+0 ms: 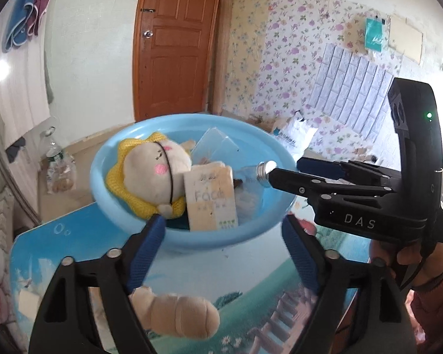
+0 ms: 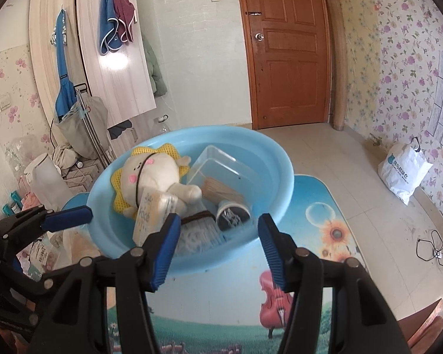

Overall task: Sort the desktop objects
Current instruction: 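Withdraw both open grippers from the basin back over the table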

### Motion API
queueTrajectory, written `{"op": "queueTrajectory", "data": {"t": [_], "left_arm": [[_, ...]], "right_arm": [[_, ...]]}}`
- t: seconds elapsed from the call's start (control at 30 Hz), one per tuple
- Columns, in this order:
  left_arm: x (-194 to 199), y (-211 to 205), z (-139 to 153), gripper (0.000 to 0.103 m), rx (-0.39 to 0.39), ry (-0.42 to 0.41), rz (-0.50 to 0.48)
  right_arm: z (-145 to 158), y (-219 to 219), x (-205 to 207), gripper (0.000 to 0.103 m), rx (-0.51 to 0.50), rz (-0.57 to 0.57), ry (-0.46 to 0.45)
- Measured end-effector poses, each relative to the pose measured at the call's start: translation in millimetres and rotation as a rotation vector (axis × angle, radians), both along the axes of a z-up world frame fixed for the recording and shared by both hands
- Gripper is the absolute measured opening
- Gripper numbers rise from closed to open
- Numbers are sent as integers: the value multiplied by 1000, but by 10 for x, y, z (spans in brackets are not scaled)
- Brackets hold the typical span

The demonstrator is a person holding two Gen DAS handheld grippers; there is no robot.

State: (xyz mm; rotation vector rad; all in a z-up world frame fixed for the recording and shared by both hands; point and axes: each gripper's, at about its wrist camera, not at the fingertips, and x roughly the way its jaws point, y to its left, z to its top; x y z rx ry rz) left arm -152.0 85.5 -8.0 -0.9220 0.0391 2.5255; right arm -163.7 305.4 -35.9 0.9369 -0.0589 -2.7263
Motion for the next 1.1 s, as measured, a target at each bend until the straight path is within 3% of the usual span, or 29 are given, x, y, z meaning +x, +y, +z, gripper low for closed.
{"op": "queueTrajectory", "data": {"t": [0.37,0.9,1.1], "left_arm": [[215,-63,-16,85,-30,-95,44],[546,-607,-291,86,9,-151,192],[595,-675,-325,86,16,-164,200]], "right_arm": [[-68,4,239,54,-25,3,-25],[-337,-97,482,55,-19,17,-112],[-410,-237,546,55,-1,49,-133]]}}
